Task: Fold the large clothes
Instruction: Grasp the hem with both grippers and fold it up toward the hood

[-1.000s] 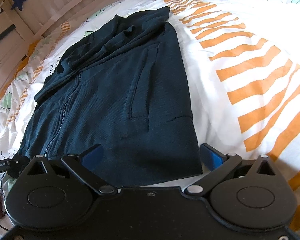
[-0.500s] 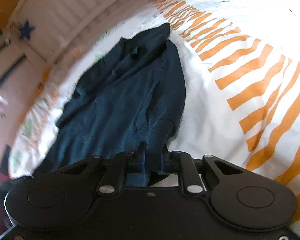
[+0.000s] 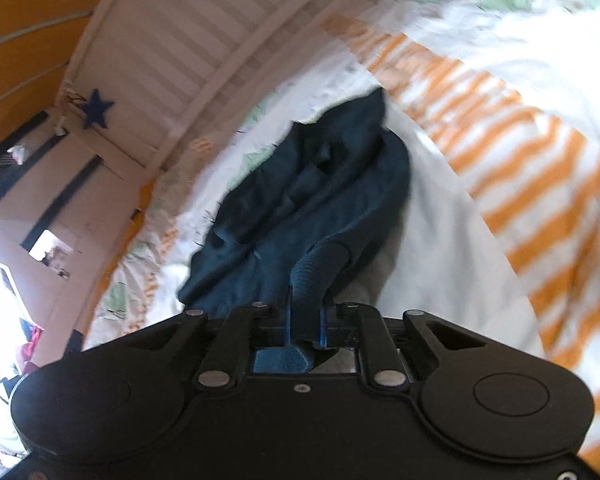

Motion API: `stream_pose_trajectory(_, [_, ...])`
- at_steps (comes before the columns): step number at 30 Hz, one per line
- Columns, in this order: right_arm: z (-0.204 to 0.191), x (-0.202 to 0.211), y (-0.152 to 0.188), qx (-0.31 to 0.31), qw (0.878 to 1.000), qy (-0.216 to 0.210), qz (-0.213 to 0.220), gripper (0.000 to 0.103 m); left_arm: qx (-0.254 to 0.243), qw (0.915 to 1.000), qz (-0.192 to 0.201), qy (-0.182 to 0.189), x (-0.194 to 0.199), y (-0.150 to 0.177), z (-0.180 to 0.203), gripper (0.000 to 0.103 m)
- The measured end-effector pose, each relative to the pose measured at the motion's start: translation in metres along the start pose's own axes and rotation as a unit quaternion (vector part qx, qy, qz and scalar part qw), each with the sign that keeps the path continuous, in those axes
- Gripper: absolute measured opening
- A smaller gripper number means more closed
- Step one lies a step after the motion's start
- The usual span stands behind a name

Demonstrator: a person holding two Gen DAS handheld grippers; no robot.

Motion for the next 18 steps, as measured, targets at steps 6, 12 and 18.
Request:
stream_pose_trajectory(6, [-0.016,-0.016,-0.033,0.003,0.999,-0.036,0.022,0.021,0.016,0.9992,0.027,0.023,-0.022,-0.034,0.010,0.010])
stream_pose_trajectory(12, [-0.031,-0.055,-0.080,0.022,0.997,-0.046,0.066,0.017,0.035,0.9972,0.054,0.038,-0.067,-0.077,0.019,0.010])
stream_pose_trajectory(18, [-0.029,-0.116,-0.122,0.030,0.996,-0.026,0.083,0.017,0.040,0.9973,0.055,0.029,-0.136,-0.104,0.025,0.010])
Point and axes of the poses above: each gripper's, at about its wrist camera, not at the fingertips, and x roughly against the way its jaws point, z to its right, y to its underside, the point moved 1 cm from there along -x, roughly the way its jaws point, and after that the axes turned 11 degrees about z, right-handed, at the moved point
